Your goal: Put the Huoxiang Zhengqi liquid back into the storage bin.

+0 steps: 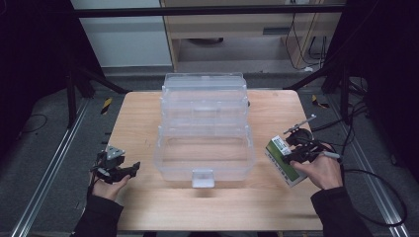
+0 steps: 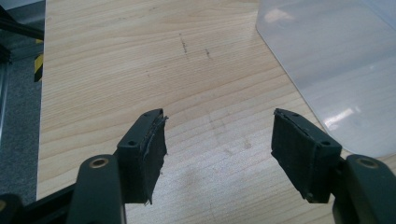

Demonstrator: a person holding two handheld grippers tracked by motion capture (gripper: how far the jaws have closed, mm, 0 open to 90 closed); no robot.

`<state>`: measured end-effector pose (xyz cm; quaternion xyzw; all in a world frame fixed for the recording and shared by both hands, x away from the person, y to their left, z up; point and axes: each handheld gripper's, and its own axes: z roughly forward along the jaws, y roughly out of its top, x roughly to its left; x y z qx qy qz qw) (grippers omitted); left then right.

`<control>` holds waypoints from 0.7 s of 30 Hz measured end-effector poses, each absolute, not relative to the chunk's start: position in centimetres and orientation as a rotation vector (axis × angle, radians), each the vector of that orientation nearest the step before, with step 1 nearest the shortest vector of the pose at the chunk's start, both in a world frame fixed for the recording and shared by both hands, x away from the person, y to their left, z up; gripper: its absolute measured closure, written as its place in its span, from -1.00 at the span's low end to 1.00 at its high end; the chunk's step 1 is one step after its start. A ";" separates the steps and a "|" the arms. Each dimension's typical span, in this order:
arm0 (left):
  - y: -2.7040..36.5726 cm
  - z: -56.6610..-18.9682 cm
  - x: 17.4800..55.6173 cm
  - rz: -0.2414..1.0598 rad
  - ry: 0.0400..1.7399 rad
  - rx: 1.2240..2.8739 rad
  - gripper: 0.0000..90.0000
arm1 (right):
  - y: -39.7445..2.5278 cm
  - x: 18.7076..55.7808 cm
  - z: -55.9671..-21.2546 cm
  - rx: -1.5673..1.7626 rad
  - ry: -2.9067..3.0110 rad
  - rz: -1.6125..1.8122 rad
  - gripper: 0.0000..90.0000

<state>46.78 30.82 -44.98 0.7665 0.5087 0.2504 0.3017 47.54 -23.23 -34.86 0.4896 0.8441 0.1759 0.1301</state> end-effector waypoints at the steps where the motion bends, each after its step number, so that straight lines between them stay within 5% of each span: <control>1: 30.8 -45.0 46.8 0.664 1.349 2.032 -0.24 | -23.4 47.5 -34.5 1.422 2.439 0.522 0.42; 21: 31.1 -45.0 46.8 0.669 1.362 2.021 -0.21 | -22.0 47.5 -28.9 1.240 2.405 0.674 0.42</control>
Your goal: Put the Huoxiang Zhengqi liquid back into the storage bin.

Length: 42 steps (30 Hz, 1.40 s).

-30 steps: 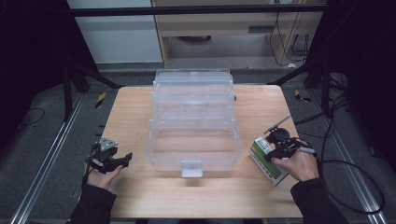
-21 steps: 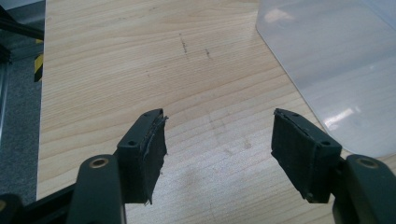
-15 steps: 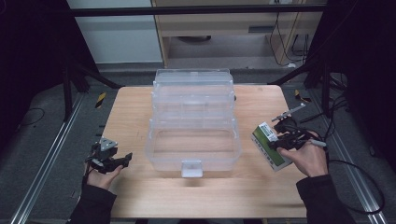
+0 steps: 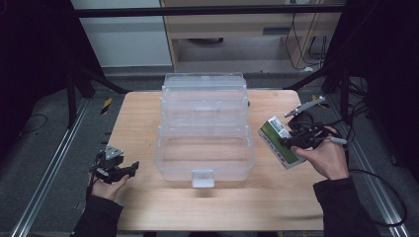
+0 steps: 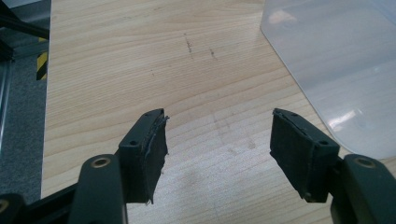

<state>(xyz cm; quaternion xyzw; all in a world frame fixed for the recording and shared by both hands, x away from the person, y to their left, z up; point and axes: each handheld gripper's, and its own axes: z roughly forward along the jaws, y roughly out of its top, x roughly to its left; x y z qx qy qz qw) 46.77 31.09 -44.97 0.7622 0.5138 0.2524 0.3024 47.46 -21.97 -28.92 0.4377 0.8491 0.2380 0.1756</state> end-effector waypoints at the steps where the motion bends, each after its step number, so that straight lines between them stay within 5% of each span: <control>1: 31.1 -45.0 46.8 0.668 1.362 2.021 -0.22 | -21.8 47.5 -28.8 1.228 2.409 0.681 0.42; 25: 31.2 -45.1 46.8 0.664 1.363 2.021 -0.22 | -16.4 49.5 -26.5 0.935 2.558 0.769 0.42; 42: 31.3 -45.2 46.9 0.659 1.368 2.022 -0.23 | -13.4 51.7 -27.9 0.695 2.702 0.768 0.42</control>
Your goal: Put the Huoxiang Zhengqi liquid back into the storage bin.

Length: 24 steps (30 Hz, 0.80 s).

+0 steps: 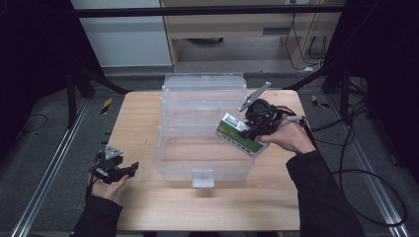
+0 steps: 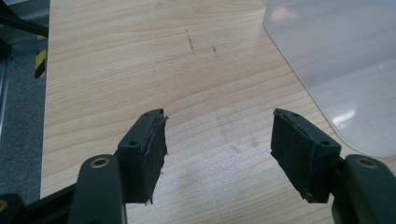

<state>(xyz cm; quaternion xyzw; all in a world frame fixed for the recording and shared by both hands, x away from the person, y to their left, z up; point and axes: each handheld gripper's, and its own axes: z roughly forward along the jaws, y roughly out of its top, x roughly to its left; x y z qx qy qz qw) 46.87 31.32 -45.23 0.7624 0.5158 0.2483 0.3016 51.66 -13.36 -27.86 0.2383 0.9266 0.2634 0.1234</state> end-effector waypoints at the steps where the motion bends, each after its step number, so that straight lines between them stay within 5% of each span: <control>1: 31.3 -45.2 46.9 0.659 1.368 2.023 -0.23 | -13.2 51.8 -27.9 0.683 2.705 0.768 0.42; 24: 31.3 -45.4 47.0 0.655 1.371 2.028 -0.23 | -9.7 52.4 -31.9 0.283 2.915 0.616 0.41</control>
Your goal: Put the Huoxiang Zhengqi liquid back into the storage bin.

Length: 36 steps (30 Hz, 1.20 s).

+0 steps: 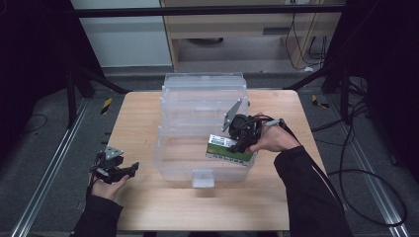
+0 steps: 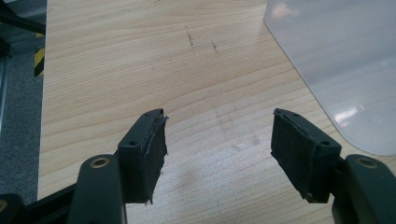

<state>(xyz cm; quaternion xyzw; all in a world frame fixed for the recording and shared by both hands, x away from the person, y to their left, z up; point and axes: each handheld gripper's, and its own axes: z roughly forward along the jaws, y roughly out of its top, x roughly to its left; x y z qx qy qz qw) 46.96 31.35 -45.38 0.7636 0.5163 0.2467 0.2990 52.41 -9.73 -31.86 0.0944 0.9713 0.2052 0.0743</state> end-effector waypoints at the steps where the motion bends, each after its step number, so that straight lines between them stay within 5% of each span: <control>1: 31.4 -45.4 47.0 0.655 1.371 2.028 -0.23 | -9.7 52.5 -32.0 0.285 2.919 0.606 0.41; 36: 31.6 -45.6 47.1 0.643 1.380 2.027 -0.23 | -8.0 53.8 -36.8 0.194 3.037 0.456 0.40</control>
